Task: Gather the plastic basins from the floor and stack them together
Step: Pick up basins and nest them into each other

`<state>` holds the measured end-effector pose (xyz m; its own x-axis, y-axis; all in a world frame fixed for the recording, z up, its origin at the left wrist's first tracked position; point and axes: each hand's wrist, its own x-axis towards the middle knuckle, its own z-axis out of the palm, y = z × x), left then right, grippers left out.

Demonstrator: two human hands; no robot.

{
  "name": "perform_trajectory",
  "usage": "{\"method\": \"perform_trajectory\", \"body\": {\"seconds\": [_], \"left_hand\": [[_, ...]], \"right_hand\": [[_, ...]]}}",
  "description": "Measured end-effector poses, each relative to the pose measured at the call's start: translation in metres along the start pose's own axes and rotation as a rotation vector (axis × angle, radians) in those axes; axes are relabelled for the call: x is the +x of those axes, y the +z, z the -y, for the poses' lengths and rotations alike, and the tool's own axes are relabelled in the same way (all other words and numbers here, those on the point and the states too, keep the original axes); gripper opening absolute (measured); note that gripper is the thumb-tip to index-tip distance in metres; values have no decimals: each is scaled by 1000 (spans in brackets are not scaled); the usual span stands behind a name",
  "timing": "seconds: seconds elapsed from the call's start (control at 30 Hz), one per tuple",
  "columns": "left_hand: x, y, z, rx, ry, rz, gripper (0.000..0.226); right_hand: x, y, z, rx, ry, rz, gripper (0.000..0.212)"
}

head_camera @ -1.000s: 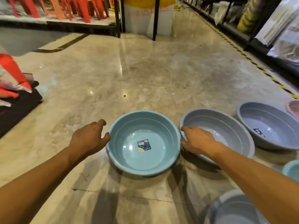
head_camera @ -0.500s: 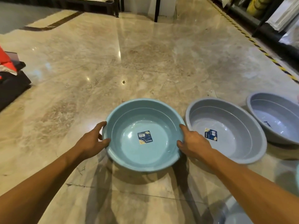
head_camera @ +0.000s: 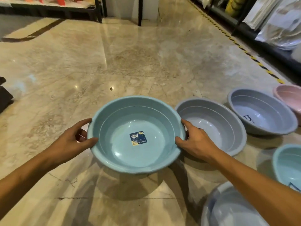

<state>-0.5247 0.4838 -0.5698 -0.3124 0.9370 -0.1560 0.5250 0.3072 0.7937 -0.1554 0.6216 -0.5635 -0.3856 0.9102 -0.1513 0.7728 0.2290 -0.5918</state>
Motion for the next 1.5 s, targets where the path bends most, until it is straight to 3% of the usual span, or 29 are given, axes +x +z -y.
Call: {"method": "perform_trajectory", "body": {"seconds": [0.27, 0.47, 0.6, 0.8, 0.93, 1.5], "left_hand": [[-12, 11, -72, -28, 186, 129, 72], [-27, 45, -128, -16, 306, 302, 98], [-44, 85, -157, 0, 399, 444, 102], [-70, 156, -180, 39, 536, 640, 93], [-89, 193, -177, 70, 569, 723, 95], [-125, 264, -137, 314, 531, 901, 99]], "right_hand": [[-84, -79, -4, -65, 21, -142, 73], [-179, -125, -26, -20, 165, -246, 80], [-253, -135, -51, 13, 284, -313, 82], [-354, -118, -86, 184, 356, -437, 81], [-394, -103, -107, 159, 427, -454, 87], [-447, -17, -164, 151, 634, -422, 91]]}}
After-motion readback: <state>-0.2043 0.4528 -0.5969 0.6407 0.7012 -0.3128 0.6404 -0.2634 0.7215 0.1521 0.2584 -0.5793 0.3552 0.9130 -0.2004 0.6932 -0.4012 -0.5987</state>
